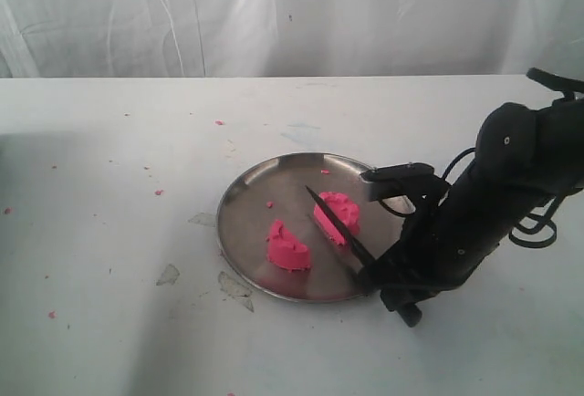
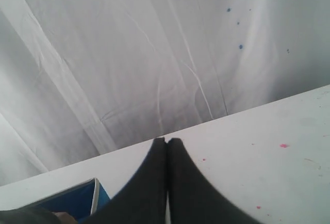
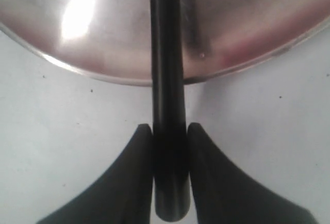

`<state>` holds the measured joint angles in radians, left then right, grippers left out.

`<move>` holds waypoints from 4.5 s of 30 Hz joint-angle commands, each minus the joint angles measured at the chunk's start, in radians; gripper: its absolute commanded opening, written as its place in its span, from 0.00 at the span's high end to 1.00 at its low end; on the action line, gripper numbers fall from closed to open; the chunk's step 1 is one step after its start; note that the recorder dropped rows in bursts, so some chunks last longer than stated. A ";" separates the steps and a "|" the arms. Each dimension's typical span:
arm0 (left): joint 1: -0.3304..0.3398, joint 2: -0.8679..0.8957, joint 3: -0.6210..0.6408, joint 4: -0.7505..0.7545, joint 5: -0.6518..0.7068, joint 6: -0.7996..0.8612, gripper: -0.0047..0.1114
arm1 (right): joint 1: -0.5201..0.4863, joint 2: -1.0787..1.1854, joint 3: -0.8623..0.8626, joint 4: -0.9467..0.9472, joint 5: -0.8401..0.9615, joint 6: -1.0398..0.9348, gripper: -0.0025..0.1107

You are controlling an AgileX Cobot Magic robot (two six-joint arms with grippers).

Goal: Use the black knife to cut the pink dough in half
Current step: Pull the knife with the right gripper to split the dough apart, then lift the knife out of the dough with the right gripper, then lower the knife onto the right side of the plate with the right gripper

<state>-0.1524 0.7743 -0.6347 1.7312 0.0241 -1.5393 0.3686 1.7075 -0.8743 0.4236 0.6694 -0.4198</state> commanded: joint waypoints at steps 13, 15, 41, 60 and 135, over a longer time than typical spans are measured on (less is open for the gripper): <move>0.001 -0.008 0.007 0.013 -0.104 0.000 0.96 | 0.020 -0.097 -0.002 0.023 0.103 -0.024 0.98; 0.001 -0.008 0.007 0.013 -0.115 0.000 0.96 | 0.031 -0.097 -0.002 0.019 0.105 -0.024 0.98; 0.001 -0.008 0.007 0.013 -0.192 0.000 0.96 | 0.031 -0.049 -0.002 0.136 0.184 -0.170 0.98; 0.001 -0.008 0.045 0.013 -0.187 0.000 0.96 | 0.014 -0.146 -0.071 0.048 0.097 -0.112 0.98; 0.001 -0.008 0.045 0.013 -0.231 -0.016 0.96 | -0.078 0.104 -0.164 -0.128 0.062 0.131 0.81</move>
<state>-0.1524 0.7743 -0.5939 1.7312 -0.1949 -1.5477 0.2965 1.8129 -1.0335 0.2931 0.7331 -0.2774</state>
